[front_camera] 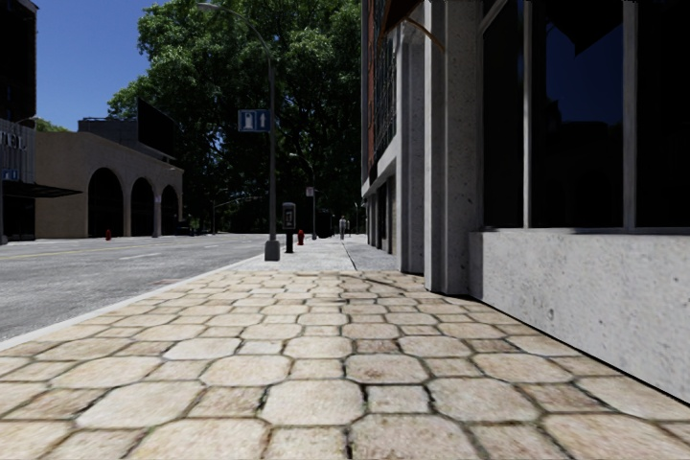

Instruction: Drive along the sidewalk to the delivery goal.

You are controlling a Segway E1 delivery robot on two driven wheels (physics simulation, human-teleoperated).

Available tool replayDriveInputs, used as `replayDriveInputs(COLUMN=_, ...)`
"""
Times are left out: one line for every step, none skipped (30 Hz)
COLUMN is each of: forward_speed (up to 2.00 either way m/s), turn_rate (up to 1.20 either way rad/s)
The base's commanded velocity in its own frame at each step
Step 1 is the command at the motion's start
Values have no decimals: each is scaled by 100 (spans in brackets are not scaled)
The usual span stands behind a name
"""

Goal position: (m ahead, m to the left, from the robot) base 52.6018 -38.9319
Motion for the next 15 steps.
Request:
replayDriveInputs(forward_speed=200, turn_rate=0)
replayDriveInputs(forward_speed=200, turn_rate=0)
replayDriveInputs(forward_speed=200, turn_rate=0)
replayDriveInputs(forward_speed=200, turn_rate=0)
replayDriveInputs(forward_speed=200, turn_rate=0)
replayDriveInputs(forward_speed=200, turn_rate=0)
replayDriveInputs(forward_speed=200, turn_rate=0)
replayDriveInputs(forward_speed=200, turn_rate=0)
replayDriveInputs(forward_speed=200, turn_rate=0)
replayDriveInputs(forward_speed=200, turn_rate=0)
replayDriveInputs(forward_speed=200, turn_rate=0)
replayDriveInputs(forward_speed=200, turn_rate=0)
replayDriveInputs(forward_speed=200, turn_rate=0)
replayDriveInputs(forward_speed=200, turn_rate=0)
replayDriveInputs(forward_speed=200, turn_rate=0)
